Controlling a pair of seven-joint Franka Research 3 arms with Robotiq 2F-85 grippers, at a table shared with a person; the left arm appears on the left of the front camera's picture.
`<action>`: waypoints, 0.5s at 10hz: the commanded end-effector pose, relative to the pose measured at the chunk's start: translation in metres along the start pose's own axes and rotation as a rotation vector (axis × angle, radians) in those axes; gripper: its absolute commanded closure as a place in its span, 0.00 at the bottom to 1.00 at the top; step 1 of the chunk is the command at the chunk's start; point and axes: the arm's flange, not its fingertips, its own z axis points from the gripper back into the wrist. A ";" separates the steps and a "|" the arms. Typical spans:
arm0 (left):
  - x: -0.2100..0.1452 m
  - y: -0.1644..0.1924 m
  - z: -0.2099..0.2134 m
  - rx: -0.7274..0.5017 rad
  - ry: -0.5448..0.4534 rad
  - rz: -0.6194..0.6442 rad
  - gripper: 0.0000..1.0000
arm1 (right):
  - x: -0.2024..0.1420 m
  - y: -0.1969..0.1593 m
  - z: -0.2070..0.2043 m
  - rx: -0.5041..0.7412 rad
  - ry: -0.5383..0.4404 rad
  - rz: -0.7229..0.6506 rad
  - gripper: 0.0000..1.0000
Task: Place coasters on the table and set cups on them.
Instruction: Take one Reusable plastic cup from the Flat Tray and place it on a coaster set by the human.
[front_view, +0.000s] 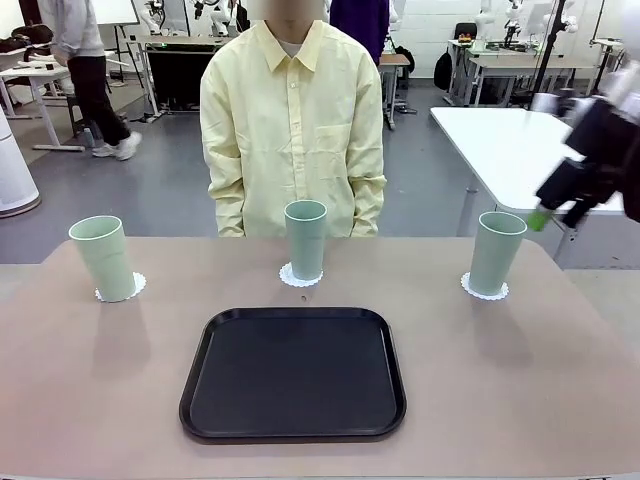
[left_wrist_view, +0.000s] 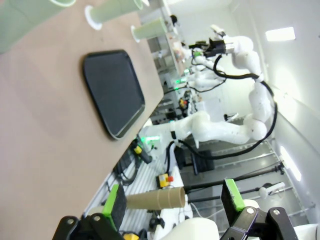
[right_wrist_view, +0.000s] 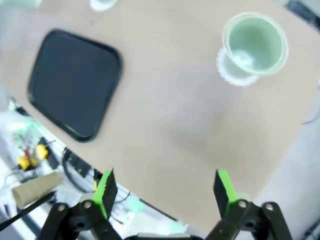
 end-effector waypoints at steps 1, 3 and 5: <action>-0.001 -0.003 0.001 -0.003 -0.005 -0.004 0.00 | 0.001 -0.033 -0.002 0.073 -0.108 -0.050 0.00; -0.001 -0.003 0.001 -0.003 -0.005 -0.004 0.00 | -0.001 -0.067 0.008 0.370 -0.227 0.013 0.00; -0.001 -0.003 0.001 -0.003 -0.005 -0.004 0.00 | -0.012 -0.111 0.017 0.694 -0.410 0.028 0.00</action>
